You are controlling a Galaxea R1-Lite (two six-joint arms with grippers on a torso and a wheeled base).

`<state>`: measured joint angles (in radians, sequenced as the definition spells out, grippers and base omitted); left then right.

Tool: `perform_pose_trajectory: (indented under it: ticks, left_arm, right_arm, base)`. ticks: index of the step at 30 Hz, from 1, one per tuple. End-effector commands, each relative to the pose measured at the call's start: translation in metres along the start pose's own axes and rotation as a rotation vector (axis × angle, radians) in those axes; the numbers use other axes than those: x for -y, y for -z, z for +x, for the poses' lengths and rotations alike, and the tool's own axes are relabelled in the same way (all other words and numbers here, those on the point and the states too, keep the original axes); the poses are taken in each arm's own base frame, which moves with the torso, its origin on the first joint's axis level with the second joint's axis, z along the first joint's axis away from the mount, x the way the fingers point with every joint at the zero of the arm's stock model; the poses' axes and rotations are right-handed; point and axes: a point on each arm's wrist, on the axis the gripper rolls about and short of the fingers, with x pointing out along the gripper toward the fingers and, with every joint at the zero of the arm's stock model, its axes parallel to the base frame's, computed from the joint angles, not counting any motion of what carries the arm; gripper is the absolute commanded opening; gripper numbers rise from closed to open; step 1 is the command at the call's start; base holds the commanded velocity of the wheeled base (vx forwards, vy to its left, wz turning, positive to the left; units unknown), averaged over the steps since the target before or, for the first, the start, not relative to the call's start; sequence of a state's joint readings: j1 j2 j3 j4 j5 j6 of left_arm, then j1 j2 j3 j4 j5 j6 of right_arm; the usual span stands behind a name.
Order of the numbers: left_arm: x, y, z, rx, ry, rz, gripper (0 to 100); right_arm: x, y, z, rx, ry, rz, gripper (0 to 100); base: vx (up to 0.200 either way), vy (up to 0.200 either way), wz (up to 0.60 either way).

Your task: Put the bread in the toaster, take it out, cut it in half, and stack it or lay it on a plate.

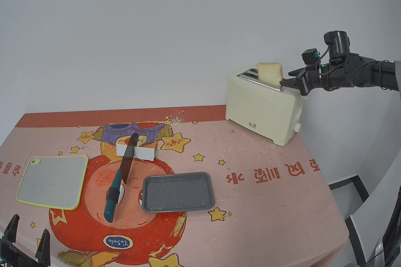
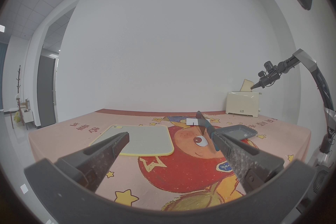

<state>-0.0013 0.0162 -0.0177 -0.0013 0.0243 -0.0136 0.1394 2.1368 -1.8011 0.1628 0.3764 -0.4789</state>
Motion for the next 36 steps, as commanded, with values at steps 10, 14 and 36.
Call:
perform_pose_trajectory:
  ticks: [10, 14, 36]
  left_arm:
    - [0.000, 0.005, 0.001, -0.007, 0.000, 0.000, 100]
    - [0.000, 0.005, 0.001, -0.007, 0.000, 0.000, 100]
    - [0.000, 0.005, 0.001, -0.007, 0.000, 0.002, 100]
  right_arm:
    - [0.001, 0.001, -0.004, -0.005, 0.002, 0.005, 100]
    - [-0.001, -0.004, -0.006, 0.008, -0.001, 0.040, 100]
    - [-0.034, 0.063, -0.148, -0.132, 0.104, 0.429, 100]
  base:
    - [0.000, 0.000, 0.00]
    - [0.000, 0.000, 0.00]
    - [0.000, 0.000, 0.00]
